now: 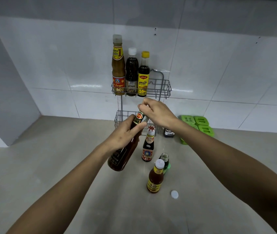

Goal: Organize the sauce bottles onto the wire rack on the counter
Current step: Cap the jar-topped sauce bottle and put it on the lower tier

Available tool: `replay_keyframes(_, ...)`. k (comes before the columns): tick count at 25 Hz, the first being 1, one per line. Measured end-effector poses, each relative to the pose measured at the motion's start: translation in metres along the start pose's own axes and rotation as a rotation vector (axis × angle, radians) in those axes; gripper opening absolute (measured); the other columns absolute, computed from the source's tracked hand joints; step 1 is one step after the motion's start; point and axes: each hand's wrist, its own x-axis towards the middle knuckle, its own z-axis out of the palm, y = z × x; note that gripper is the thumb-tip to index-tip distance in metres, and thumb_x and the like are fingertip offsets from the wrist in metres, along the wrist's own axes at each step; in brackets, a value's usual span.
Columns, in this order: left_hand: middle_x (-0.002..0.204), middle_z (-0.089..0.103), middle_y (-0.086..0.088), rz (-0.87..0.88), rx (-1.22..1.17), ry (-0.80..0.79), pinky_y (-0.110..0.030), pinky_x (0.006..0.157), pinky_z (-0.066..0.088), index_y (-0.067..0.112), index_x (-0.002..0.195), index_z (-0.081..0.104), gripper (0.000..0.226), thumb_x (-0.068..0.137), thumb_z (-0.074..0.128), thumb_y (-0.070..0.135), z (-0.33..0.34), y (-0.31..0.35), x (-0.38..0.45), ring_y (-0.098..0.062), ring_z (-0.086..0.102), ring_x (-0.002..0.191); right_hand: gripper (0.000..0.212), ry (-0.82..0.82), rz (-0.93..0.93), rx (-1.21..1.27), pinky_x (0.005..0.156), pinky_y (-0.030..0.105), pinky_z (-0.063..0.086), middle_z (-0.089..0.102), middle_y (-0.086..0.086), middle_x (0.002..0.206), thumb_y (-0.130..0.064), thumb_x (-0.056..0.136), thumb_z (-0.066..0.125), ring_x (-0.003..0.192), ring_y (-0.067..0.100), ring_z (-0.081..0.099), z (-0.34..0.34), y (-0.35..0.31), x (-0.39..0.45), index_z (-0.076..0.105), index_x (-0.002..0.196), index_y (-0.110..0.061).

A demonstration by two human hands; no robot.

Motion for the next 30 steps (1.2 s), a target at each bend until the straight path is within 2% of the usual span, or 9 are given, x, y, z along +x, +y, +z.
replay_keyframes(4,0.115,0.07,-0.005,-0.15,-0.212,-0.325,-0.034,0.096,0.05,0.017,0.125,0.056,0.05,0.085,0.067,0.046,-0.029,-0.024,0.003,-0.017,0.067,0.108,0.026,0.067,-0.097,-0.013,0.061,0.031,0.043,0.063,0.001,0.079,-0.041,0.093,0.044,0.07,0.018,0.056,-0.019,-0.001,0.003,0.054,0.092,-0.016)
replay_keyframes(6,0.125,0.066,-0.004,-0.18,-0.249,-0.394,-0.033,0.102,0.045,0.021,0.132,0.055,0.061,0.076,0.075,0.039,-0.038,-0.045,-0.002,-0.018,0.061,0.119,0.027,0.109,-0.101,0.029,0.06,0.028,0.04,0.061,0.002,0.078,-0.039,0.095,0.045,0.068,0.016,0.053,-0.029,0.004,0.004,0.054,0.092,-0.014)
replay_keyframes(11,0.124,0.066,-0.003,-0.132,-0.276,-0.188,-0.028,0.097,0.05,0.015,0.133,0.054,0.075,0.066,0.081,0.035,-0.025,-0.063,-0.003,-0.015,0.063,0.116,0.032,0.188,0.001,0.249,0.057,0.022,0.041,0.055,-0.012,0.07,-0.045,0.091,0.056,0.063,0.002,0.052,-0.03,0.007,0.016,0.058,0.093,-0.013)
replay_keyframes(13,0.122,0.066,-0.005,-0.114,-0.275,-0.067,-0.022,0.09,0.052,0.014,0.132,0.053,0.071,0.069,0.083,0.029,-0.017,-0.068,0.003,-0.008,0.064,0.11,0.034,0.087,0.094,0.439,0.054,0.027,0.052,0.063,-0.008,0.083,-0.048,0.084,0.065,0.067,0.008,0.062,-0.025,0.007,0.022,0.058,0.098,-0.018)
replay_keyframes(16,0.121,0.063,-0.01,-0.086,-0.301,0.106,-0.015,0.081,0.053,0.011,0.13,0.052,0.064,0.074,0.082,0.011,-0.01,-0.074,0.013,0.0,0.064,0.102,0.037,-0.128,0.168,0.493,0.07,0.036,0.062,0.067,-0.001,0.105,-0.036,0.076,0.078,0.093,0.019,0.069,-0.005,0.012,0.029,0.06,0.104,-0.022)
replay_keyframes(20,0.121,0.062,-0.006,-0.053,-0.351,0.183,-0.034,0.09,0.057,0.012,0.133,0.049,0.073,0.069,0.084,0.019,-0.015,-0.084,0.034,-0.016,0.062,0.113,0.038,-0.075,0.121,0.474,0.08,0.044,0.061,0.073,0.005,0.103,-0.026,0.072,0.083,0.094,0.021,0.07,0.024,0.02,0.051,0.067,0.104,-0.014)
replay_keyframes(24,0.144,0.045,0.002,-0.106,-0.121,0.187,-0.019,0.101,0.039,0.015,0.148,0.032,0.087,0.076,0.081,0.018,-0.036,-0.107,0.058,-0.009,0.045,0.128,0.046,0.014,-0.062,0.222,0.087,0.029,0.053,0.072,-0.001,0.108,-0.035,0.07,0.083,0.101,0.009,0.064,0.041,0.029,0.077,0.068,0.109,-0.015)
replay_keyframes(27,0.161,0.019,-0.008,-0.28,0.273,0.098,-0.03,0.117,0.023,0.008,0.154,0.011,0.097,0.083,0.074,0.029,-0.044,-0.149,0.062,-0.021,0.022,0.147,0.052,-0.068,-0.172,-0.006,0.088,0.033,0.056,0.072,0.004,0.112,-0.039,0.071,0.082,0.102,0.013,0.065,0.058,0.045,0.096,0.067,0.113,-0.012)
replay_keyframes(30,0.165,0.0,-0.009,-0.307,0.524,-0.045,-0.035,0.122,0.012,0.008,0.155,0.0,0.099,0.088,0.067,0.036,-0.046,-0.179,0.062,-0.022,0.001,0.152,0.059,-0.118,-0.231,-0.154,0.088,0.033,0.056,0.072,0.006,0.113,-0.041,0.072,0.08,0.101,0.017,0.068,0.075,0.062,0.107,0.063,0.12,-0.012)
